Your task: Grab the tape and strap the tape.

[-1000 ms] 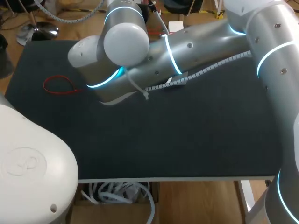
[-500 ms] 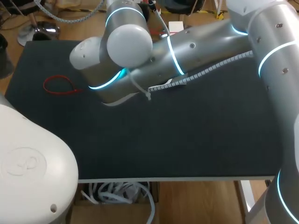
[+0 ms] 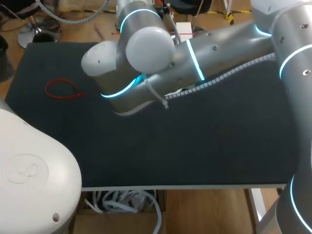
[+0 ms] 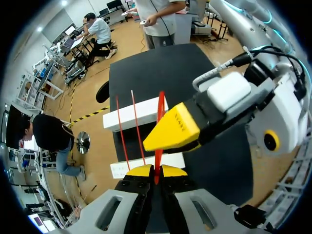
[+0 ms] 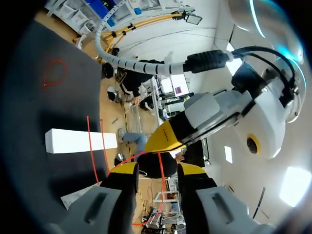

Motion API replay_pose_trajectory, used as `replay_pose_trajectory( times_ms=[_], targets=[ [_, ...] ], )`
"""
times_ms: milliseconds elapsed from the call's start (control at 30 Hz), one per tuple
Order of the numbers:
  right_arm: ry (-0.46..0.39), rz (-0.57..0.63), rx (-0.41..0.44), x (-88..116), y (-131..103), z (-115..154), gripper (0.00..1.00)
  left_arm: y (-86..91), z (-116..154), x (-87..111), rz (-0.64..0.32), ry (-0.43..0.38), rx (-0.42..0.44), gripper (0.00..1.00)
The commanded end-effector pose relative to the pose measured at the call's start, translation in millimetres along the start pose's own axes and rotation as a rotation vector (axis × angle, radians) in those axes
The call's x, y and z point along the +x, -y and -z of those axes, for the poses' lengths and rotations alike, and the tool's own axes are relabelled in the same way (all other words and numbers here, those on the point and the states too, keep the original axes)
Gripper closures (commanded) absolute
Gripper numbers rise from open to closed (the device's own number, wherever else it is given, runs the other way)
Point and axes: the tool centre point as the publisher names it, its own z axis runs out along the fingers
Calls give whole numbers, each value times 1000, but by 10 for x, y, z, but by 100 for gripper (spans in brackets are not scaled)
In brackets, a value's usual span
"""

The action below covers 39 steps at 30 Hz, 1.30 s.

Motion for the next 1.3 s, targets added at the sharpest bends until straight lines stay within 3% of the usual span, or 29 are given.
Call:
replay_pose_trajectory(
  times_ms=[33, 333, 533, 933, 1133, 1167, 1200, 1300],
  targets=[
    [-31, 4, -69, -55, 155, 167, 67, 6, 8, -7, 1, -3, -3, 100],
    [-42, 5, -134, -109, 344, 329, 66, 6, 8, -7, 1, -3, -3, 100],
    [-45, -6, -128, -204, 630, 468, 65, 6, 8, -7, 1, -3, -3, 100],
    [-5, 22, -24, -358, 1390, 434, 69, 6, 8, -7, 1, -3, -3, 100],
    [-27, 8, -10, -345, 1478, 321, 66, 6, 8, -7, 1, -3, -3, 100],
    [-48, 31, -19, -338, 1451, 296, 55, 6, 8, -7, 1, -3, -3, 100],
    [-48, 31, -19, -338, 1451, 296, 0, 6, 8, -7, 1, -3, -3, 100],
    [-48, 31, -19, -338, 1451, 296, 0, 6, 8, -7, 1, -3, -3, 100]
  ],
)
